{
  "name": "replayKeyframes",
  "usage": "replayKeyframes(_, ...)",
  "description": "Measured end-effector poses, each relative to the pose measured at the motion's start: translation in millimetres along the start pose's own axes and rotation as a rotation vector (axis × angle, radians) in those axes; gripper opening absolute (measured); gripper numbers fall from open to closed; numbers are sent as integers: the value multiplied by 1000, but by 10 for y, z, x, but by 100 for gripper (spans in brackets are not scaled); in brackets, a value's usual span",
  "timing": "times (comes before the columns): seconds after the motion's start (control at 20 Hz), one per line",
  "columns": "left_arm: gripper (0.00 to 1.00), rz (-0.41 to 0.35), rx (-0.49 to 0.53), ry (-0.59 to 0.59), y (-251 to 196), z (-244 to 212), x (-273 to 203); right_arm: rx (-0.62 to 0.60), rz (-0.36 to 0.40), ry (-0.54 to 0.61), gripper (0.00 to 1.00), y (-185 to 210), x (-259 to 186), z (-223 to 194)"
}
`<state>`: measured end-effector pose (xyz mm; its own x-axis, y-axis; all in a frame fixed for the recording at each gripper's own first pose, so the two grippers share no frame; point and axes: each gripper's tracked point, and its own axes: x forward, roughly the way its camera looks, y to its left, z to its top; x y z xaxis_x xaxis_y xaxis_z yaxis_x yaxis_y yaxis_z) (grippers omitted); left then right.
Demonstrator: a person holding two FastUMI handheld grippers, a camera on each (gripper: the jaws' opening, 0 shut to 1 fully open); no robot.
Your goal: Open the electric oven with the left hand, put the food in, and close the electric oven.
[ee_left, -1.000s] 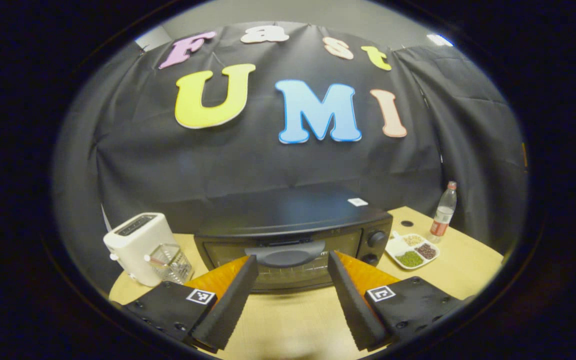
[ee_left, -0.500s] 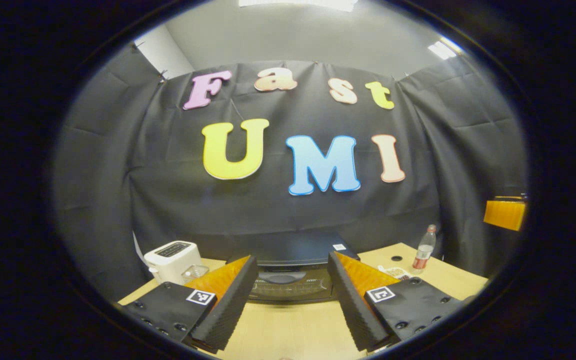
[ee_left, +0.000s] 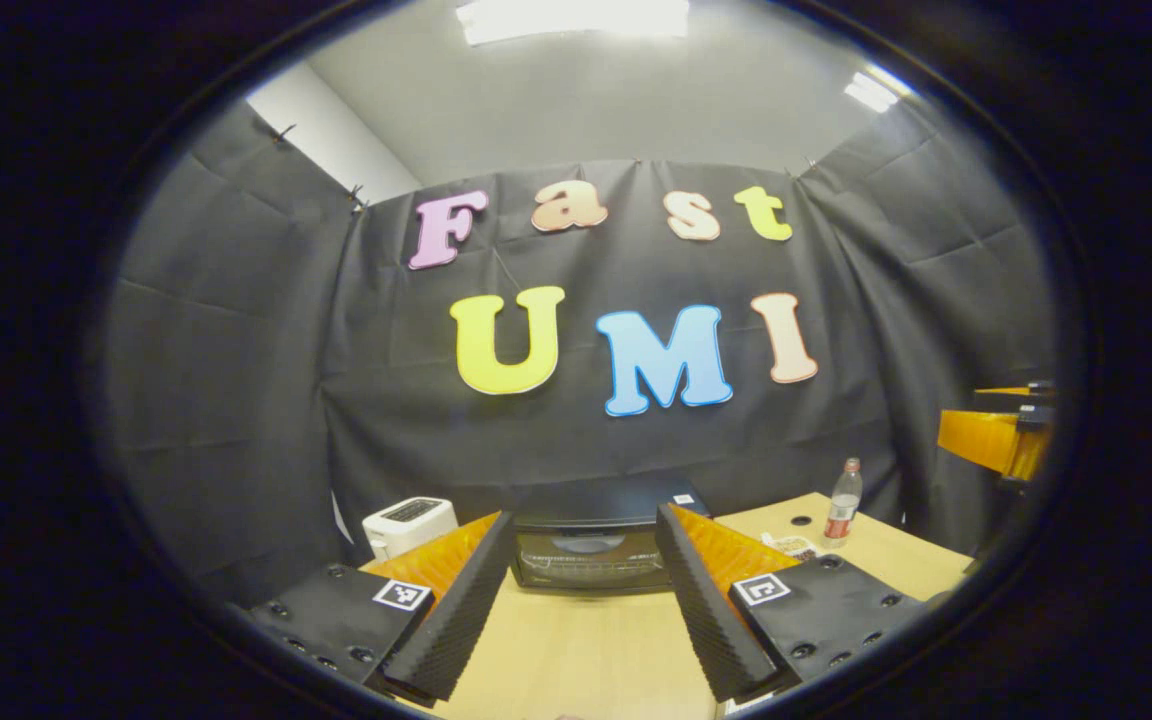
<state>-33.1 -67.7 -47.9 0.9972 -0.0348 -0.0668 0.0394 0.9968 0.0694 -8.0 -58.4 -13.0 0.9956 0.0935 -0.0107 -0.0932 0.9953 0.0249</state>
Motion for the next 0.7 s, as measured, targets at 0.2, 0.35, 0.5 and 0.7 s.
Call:
replayKeyframes(0.2,96,-5,-33,-27,63,150,-273,-2,-2,-1,98,47,-173,-69)
replayKeyframes(0.35,90,-4,-52,-29,205,165,-414,0,-37,-20,98,10,-296,-35)
replayKeyframes(0.5,98,-5,-59,-27,365,147,-506,12,-69,-18,98,37,-390,-28)
replayKeyframes(0.7,98,8,-57,-50,599,174,-597,3,-95,-7,98,95,-497,-28)
